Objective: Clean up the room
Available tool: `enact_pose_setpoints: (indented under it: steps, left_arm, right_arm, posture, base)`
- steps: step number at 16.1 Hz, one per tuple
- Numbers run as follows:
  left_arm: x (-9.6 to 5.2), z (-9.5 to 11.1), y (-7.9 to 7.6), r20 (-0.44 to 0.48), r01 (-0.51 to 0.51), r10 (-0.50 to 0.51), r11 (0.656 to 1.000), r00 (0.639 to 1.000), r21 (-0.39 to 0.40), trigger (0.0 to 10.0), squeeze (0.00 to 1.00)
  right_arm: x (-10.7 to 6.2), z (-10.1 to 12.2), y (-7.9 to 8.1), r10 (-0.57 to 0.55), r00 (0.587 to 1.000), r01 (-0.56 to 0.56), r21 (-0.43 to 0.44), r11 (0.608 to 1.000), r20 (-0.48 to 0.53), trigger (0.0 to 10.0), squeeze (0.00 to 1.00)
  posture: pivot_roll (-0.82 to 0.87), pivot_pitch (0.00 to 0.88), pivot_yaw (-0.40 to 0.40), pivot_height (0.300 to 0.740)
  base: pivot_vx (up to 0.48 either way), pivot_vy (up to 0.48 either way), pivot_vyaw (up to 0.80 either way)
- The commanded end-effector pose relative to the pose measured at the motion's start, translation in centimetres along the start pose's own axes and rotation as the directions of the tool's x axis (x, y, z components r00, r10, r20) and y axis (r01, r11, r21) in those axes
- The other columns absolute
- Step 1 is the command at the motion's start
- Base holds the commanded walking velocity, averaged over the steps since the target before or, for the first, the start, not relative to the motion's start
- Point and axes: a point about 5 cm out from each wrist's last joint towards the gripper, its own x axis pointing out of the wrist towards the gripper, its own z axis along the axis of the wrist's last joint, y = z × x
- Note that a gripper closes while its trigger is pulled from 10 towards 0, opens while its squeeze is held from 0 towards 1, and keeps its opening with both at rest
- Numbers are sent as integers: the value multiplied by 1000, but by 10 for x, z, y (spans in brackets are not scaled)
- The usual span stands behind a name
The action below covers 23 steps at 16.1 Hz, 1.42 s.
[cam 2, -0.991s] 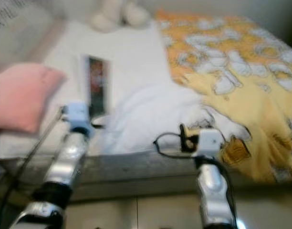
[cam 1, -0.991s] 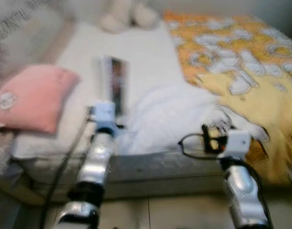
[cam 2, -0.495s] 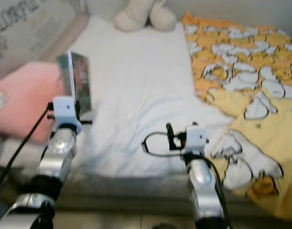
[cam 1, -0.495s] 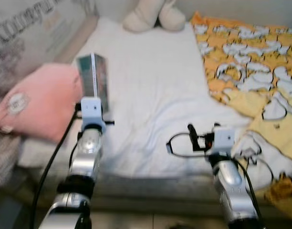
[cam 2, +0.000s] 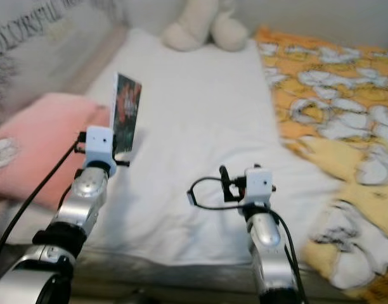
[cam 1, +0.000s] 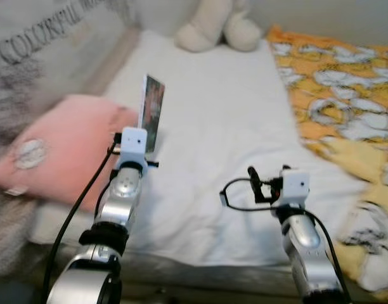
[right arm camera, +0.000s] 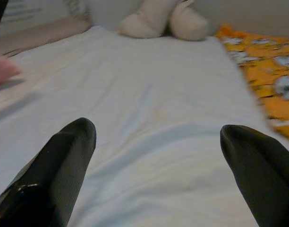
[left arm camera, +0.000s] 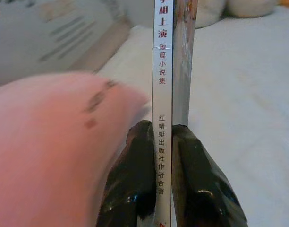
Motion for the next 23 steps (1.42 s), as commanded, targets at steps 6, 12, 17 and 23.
enact_pose_setpoints:
  steps: [6, 12, 17, 23]
  left_arm:
    - [24, 28, -31, -53, 250, -258, 960, 965, -124, 10000, 0]
    - [25, 26, -59, -177, 327, -411, 871, 894, -368, 10000, 0]
    - [39, 50, -32, -107, 277, -299, 943, 948, -185, 10000, 0]
    - [48, 64, 14, -102, 164, -131, 862, 986, 479, 10000, 0]
  right_arm:
    - [-8, -1, -6, -2, 1000, 2, -7, 1000, -21, 10000, 0]
    - [-110, -6, -19, 77, 979, -98, -104, 990, -190, 10000, 0]
    - [-167, 10, -7, 82, 949, -108, -69, 992, -304, 10000, 0]
    - [-176, 10, -2, 74, 933, -102, -63, 993, -352, 10000, 0]
  posture:
    - [-38, 0, -12, 740]
    - [-247, 128, -109, 740]
    - [-340, 212, -126, 740]
    - [-332, 230, -116, 740]
  base:
    - [0, 0, 0]
    - [0, 0, 0]
    - [0, 0, 0]
    - [0, 0, 0]
